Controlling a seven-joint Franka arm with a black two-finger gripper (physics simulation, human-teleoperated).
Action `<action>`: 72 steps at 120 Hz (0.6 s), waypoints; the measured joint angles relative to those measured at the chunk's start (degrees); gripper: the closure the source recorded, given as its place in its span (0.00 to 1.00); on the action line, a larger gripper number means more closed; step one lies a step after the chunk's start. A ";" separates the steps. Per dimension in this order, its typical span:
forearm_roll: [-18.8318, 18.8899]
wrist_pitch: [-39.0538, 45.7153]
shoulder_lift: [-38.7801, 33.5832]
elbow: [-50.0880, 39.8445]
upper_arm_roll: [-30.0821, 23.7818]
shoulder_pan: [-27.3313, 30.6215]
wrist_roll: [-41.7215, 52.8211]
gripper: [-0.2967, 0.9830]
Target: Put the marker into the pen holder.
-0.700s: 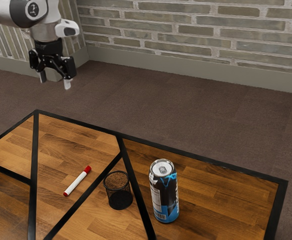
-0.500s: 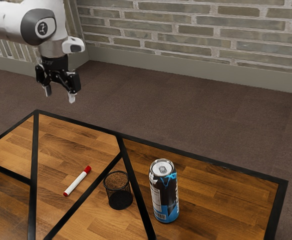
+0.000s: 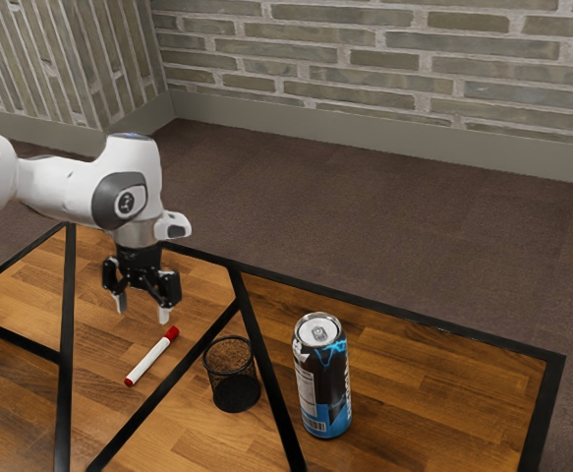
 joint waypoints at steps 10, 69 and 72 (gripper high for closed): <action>-0.80 2.64 1.96 -0.71 0.04 0.01 -0.33 0.23; -1.06 13.22 6.62 -3.45 0.11 0.01 -0.90 0.24; -1.04 13.52 6.72 -3.44 0.13 0.02 -0.89 0.24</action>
